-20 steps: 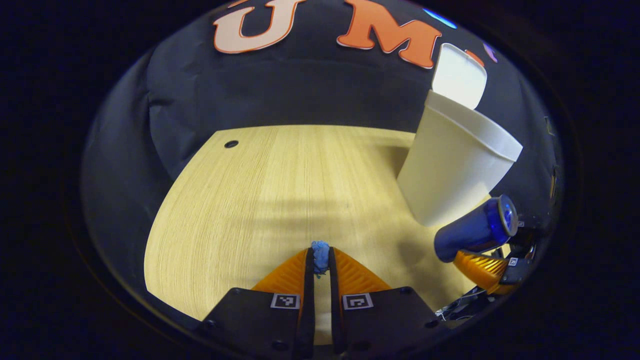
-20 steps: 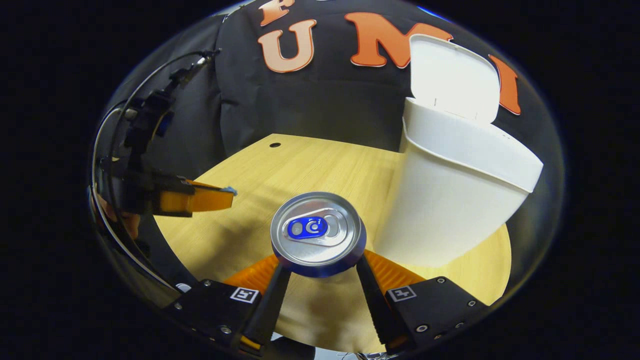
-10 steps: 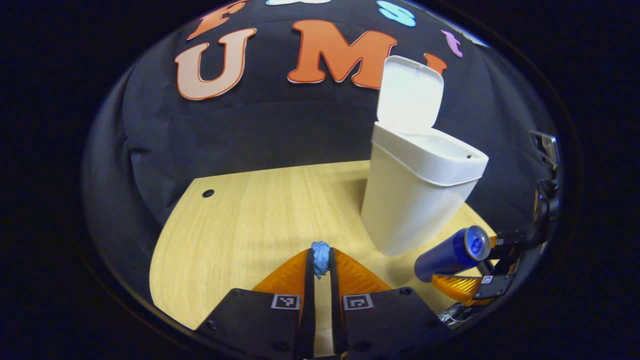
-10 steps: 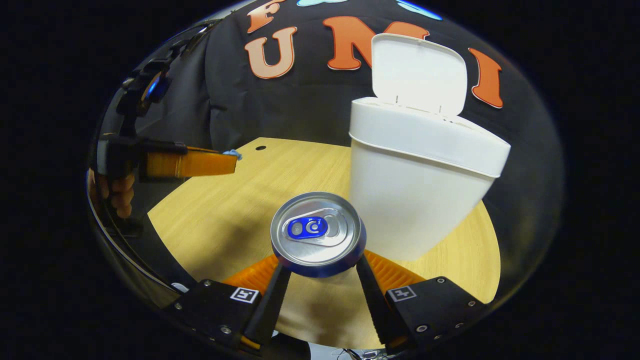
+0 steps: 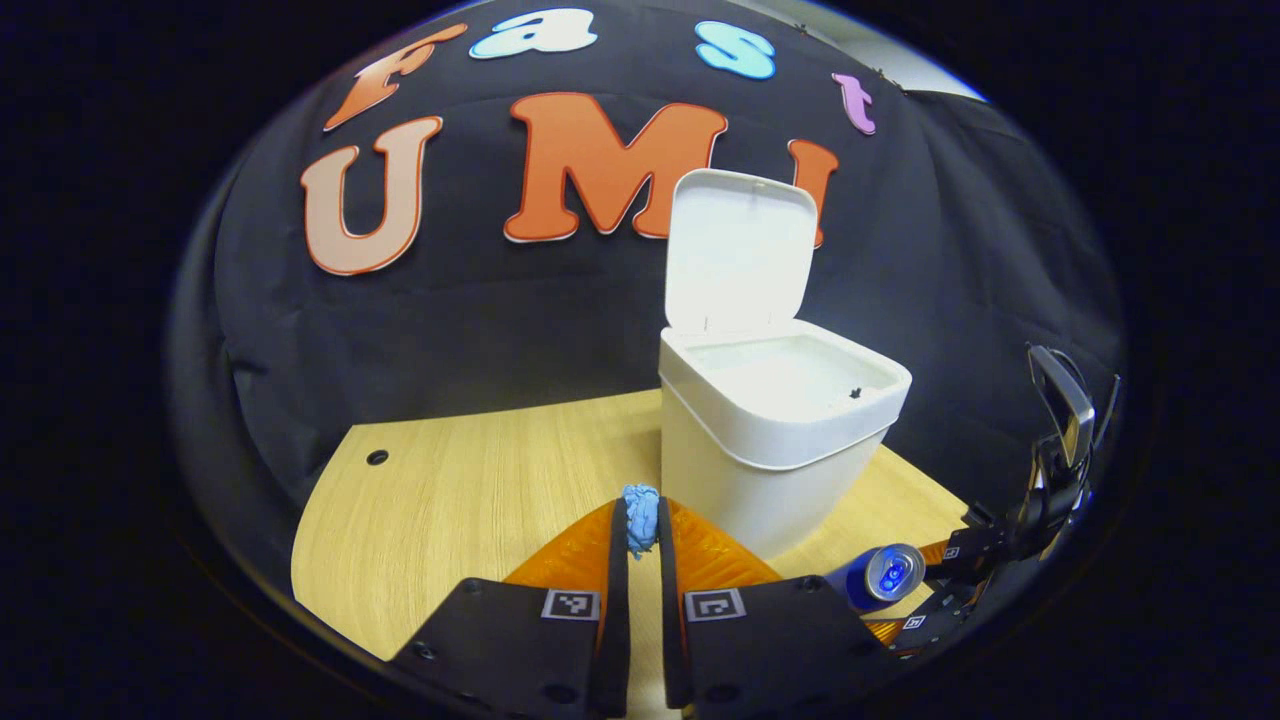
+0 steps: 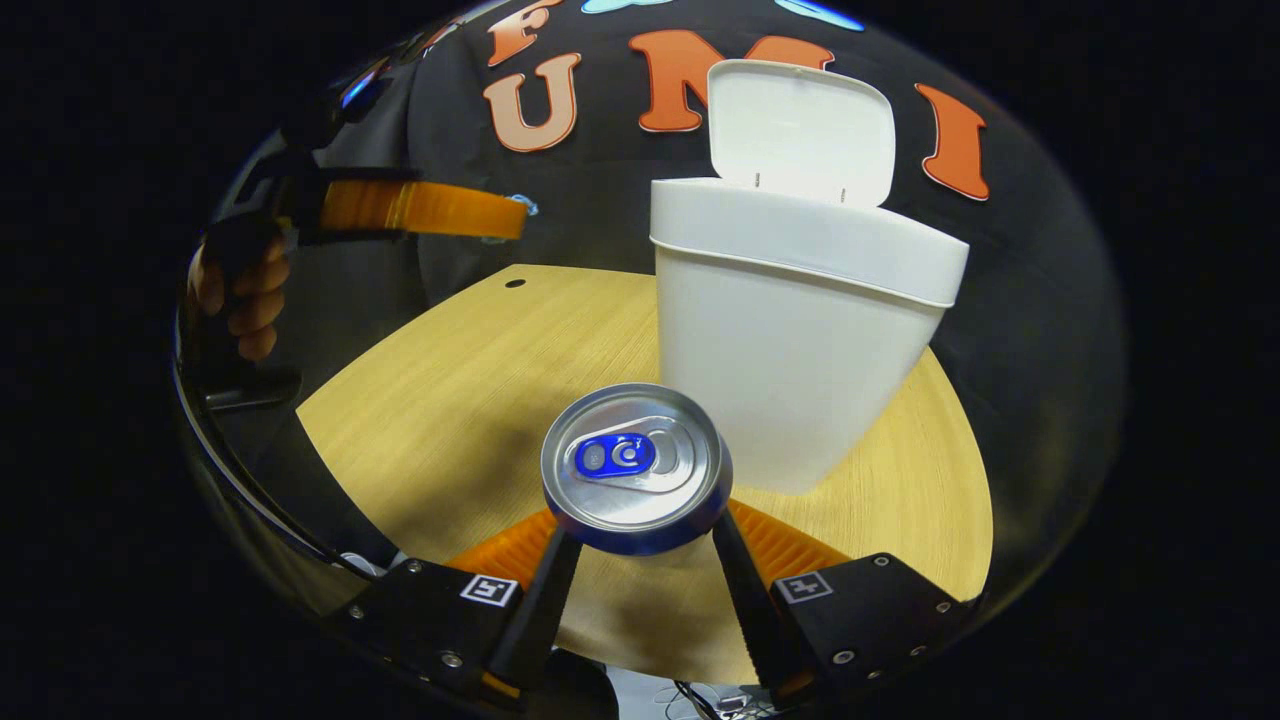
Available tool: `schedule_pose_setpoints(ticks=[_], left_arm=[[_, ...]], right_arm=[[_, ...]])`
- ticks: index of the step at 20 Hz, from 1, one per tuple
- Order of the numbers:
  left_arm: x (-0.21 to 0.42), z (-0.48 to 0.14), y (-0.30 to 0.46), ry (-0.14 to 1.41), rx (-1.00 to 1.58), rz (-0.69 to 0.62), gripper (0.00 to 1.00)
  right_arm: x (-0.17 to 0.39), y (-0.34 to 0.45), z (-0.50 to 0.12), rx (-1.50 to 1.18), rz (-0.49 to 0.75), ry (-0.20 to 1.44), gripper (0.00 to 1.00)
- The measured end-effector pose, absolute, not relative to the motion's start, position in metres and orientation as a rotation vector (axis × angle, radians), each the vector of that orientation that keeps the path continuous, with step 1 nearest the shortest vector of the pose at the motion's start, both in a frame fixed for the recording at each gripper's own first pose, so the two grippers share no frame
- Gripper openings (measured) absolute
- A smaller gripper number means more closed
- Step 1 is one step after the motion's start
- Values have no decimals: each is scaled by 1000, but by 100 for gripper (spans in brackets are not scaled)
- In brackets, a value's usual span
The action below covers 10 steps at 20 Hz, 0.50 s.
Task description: Press the lid of the desktop garbage bin to open it, pick up the crumpled paper on the desktop and throw it into the bin, then pick up the pop can on the desktop and drop it into the bin, and finally close the garbage bin lid.
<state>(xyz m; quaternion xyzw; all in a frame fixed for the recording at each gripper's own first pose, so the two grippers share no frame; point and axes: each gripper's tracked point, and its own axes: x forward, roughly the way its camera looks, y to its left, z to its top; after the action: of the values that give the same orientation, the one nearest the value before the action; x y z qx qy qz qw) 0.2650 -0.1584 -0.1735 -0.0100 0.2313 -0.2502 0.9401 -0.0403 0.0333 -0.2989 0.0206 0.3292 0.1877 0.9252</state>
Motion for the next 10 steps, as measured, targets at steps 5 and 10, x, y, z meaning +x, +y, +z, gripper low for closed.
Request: schedule_pose_setpoints(ticks=[5, 10], left_arm=[[277, -138, -188, 371, -30, -553, 17], [286, -126, -216, 330, -79, -600, 17]], right_arm=[[-48, 15, -300, 69, 343, 681, 78], [-50, 1, -299, 69, 298, 667, 78]])
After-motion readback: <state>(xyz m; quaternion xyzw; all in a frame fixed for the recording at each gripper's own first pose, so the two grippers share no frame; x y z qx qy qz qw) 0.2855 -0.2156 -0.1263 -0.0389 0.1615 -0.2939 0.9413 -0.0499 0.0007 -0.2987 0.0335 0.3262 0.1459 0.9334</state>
